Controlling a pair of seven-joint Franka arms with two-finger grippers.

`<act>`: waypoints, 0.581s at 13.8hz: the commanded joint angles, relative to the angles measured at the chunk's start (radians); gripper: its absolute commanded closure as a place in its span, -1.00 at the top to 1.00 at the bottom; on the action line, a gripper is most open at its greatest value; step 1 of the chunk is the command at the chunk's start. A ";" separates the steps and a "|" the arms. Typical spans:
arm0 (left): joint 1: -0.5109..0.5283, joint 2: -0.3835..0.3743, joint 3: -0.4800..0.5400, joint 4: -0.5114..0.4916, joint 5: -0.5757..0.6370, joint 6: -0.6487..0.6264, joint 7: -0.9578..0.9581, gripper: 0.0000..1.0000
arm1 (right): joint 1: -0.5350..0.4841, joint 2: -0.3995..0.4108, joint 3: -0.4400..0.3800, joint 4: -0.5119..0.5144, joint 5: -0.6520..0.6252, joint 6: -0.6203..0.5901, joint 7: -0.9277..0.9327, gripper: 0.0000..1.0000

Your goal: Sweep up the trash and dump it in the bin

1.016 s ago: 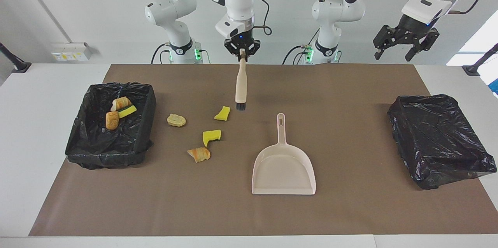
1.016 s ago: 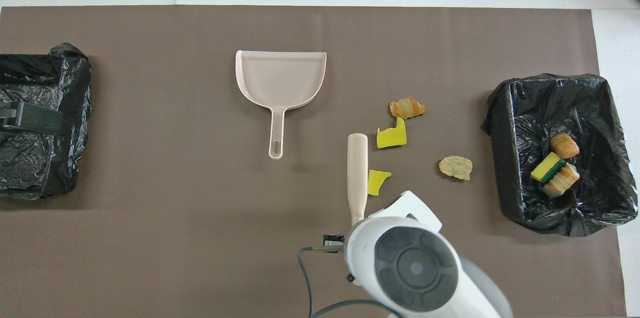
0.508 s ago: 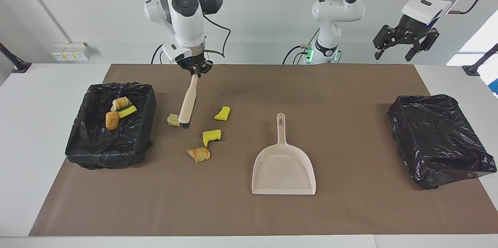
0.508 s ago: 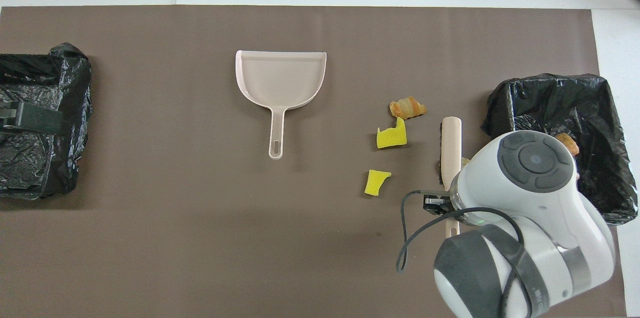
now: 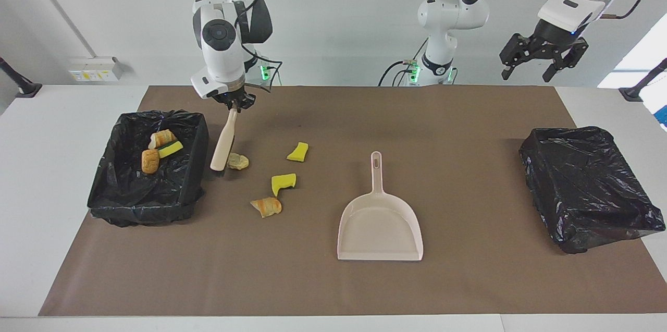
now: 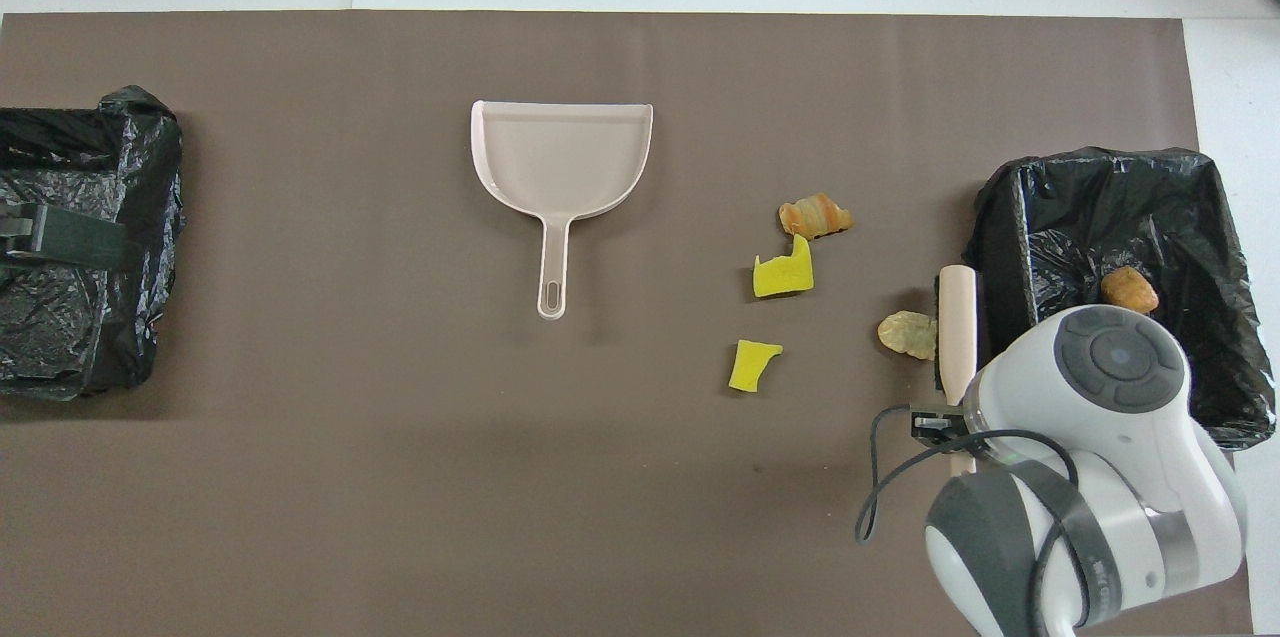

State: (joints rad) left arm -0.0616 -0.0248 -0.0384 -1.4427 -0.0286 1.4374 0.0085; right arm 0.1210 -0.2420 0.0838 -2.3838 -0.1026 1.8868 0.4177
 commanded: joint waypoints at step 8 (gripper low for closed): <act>0.005 -0.003 0.000 0.012 0.009 -0.022 0.007 1.00 | 0.046 -0.030 0.019 -0.043 0.061 0.043 -0.031 -1.00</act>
State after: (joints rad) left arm -0.0616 -0.0248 -0.0383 -1.4427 -0.0286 1.4374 0.0085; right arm 0.1521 -0.2619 0.1020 -2.4265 -0.0874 1.9152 0.4062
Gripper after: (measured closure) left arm 0.000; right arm 0.740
